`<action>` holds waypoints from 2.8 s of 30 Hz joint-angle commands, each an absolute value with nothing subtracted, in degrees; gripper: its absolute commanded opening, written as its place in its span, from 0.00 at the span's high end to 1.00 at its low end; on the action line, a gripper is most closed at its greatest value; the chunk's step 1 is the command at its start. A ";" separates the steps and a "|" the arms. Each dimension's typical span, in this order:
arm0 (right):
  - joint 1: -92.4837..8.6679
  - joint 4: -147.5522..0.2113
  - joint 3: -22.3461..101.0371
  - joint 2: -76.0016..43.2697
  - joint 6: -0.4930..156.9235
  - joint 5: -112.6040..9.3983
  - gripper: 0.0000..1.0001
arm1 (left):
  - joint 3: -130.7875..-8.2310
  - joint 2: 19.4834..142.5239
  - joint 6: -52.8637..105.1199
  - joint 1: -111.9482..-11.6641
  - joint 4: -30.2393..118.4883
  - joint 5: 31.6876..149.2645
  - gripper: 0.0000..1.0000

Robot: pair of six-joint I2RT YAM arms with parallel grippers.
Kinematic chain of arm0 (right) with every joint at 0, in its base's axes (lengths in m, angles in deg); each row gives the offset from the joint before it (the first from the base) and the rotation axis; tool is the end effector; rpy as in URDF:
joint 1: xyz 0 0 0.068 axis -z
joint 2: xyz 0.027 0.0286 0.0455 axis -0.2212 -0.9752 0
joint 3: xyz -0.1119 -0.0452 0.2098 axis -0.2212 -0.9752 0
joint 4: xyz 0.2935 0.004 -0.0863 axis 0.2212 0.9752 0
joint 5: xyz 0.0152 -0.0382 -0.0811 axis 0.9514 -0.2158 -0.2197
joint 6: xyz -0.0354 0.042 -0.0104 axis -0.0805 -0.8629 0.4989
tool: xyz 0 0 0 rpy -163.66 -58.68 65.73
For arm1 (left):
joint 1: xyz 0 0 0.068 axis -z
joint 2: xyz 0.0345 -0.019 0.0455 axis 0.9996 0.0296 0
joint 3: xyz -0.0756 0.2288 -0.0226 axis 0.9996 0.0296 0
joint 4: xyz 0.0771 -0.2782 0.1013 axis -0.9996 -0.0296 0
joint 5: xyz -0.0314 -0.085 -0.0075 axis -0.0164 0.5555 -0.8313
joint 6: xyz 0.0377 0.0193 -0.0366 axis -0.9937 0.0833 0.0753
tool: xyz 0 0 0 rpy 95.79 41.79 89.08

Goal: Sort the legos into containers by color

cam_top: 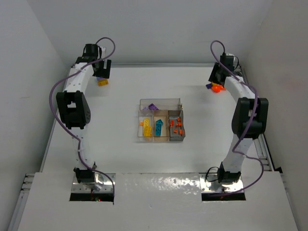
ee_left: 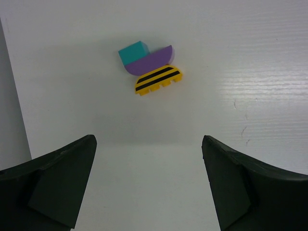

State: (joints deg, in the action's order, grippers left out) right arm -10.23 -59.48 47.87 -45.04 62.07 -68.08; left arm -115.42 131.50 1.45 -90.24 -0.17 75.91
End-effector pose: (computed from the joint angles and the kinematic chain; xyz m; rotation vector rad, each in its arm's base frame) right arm 0.4724 -0.0271 0.1872 0.5788 2.1905 0.0132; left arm 0.5253 0.0221 0.2350 0.1895 2.4453 0.2507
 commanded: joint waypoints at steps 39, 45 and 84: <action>-9.62 -60.03 43.52 -42.07 59.19 -60.83 0.59 | -121.70 150.44 27.91 -91.29 11.43 67.28 0.11; -9.62 -59.33 43.87 -41.81 59.28 -60.74 0.59 | -122.76 151.67 26.59 -91.38 12.40 66.83 0.13; -26.31 -72.11 39.93 -25.82 57.45 -38.61 0.58 | -100.44 111.69 -35.36 -82.25 -1.91 124.40 1.00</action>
State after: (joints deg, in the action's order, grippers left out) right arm -26.74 -60.05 43.39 -29.19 65.50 -46.47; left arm -102.83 113.65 -24.91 -85.34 6.14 115.45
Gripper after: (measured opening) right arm 0.419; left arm 0.614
